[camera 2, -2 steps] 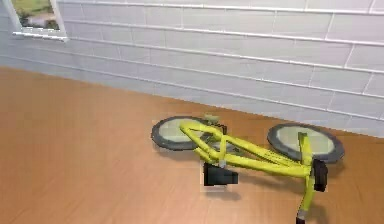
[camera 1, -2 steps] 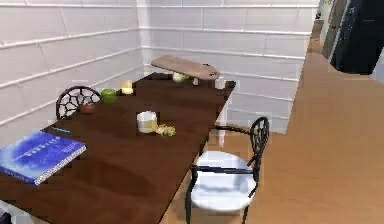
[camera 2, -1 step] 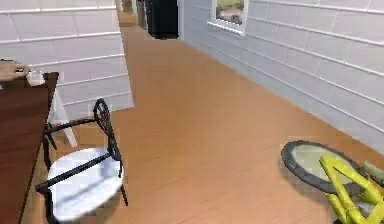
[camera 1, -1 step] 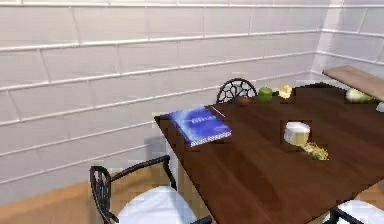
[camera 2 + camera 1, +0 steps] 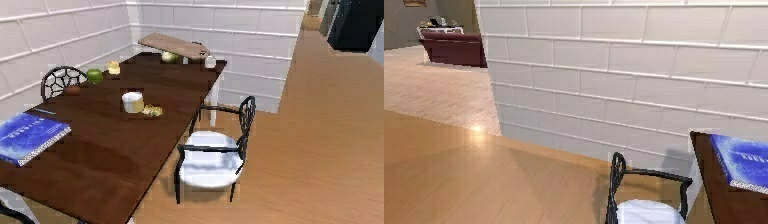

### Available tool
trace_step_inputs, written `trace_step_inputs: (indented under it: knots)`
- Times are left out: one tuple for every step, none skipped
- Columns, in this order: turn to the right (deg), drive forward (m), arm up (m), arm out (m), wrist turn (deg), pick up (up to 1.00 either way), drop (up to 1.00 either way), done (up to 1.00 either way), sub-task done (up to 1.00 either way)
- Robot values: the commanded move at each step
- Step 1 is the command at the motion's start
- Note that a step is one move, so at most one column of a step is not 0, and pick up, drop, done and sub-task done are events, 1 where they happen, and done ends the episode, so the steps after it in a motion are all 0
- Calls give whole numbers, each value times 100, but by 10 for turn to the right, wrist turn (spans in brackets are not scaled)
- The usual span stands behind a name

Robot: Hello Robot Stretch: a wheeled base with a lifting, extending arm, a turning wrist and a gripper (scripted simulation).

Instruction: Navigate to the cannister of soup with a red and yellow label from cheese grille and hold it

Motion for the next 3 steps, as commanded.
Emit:
trace_step_inputs:
  knots:
    - [-120,0,0,0,0,0,0,0,0]
    - [450,0,0,0,0,0,0,0,0]
    - [450,0,0,0,0,0,0,0,0]
